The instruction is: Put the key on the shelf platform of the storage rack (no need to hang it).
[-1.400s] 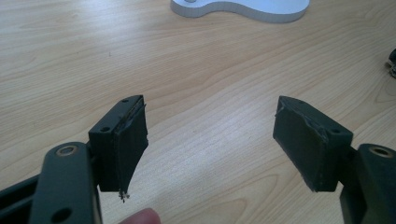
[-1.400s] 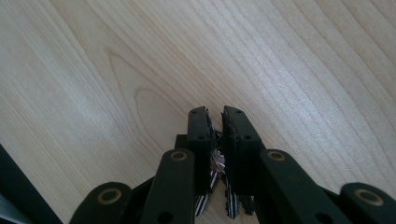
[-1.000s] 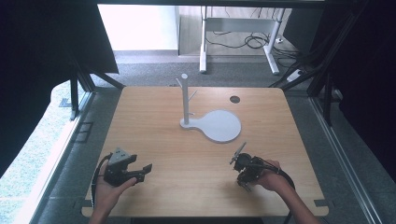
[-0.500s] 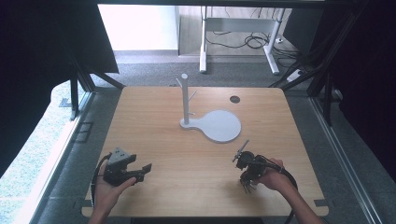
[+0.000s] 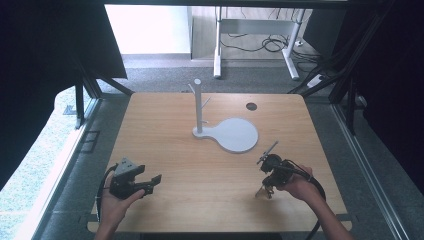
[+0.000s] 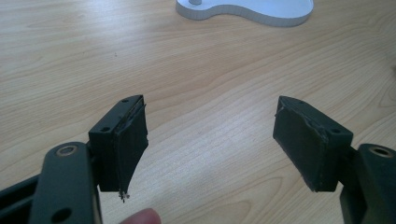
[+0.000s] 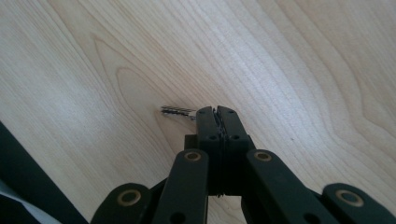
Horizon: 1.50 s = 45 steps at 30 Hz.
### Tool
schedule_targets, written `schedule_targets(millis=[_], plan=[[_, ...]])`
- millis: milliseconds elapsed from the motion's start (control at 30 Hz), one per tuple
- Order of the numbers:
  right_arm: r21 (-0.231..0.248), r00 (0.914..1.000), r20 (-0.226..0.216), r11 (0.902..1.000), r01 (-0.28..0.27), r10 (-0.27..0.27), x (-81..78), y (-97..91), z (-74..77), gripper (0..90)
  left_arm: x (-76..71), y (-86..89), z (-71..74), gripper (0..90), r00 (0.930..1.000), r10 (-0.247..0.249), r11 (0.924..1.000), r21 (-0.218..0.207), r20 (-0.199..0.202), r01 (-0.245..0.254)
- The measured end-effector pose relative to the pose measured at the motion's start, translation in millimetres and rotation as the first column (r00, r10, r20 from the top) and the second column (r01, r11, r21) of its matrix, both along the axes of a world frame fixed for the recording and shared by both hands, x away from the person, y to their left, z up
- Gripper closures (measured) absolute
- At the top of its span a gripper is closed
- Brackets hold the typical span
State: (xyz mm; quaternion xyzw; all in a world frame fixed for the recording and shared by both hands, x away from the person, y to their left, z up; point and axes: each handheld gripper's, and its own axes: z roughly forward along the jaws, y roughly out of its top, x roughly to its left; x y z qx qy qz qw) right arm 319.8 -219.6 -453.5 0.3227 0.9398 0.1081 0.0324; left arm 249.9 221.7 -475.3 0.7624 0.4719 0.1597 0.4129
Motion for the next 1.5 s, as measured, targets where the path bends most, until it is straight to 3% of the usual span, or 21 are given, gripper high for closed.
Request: schedule_targets(millis=[600,1500], plan=[[0.056,0.9987,0.032,0.9977,0.039,-0.041,19.0,-8.5,45.2,90.0,-0.1,1.9,0.6,26.3,1.0,0.006,0.9999,-0.009,0.002,-0.006],[0.08,0.9974,0.015,0.9944,0.069,-0.07,60.0,-1.8,62.6,90.0,-1.4,4.2,2.9,26.3,0.9999,0.011,0.9999,-0.012,0.01,-0.01]])
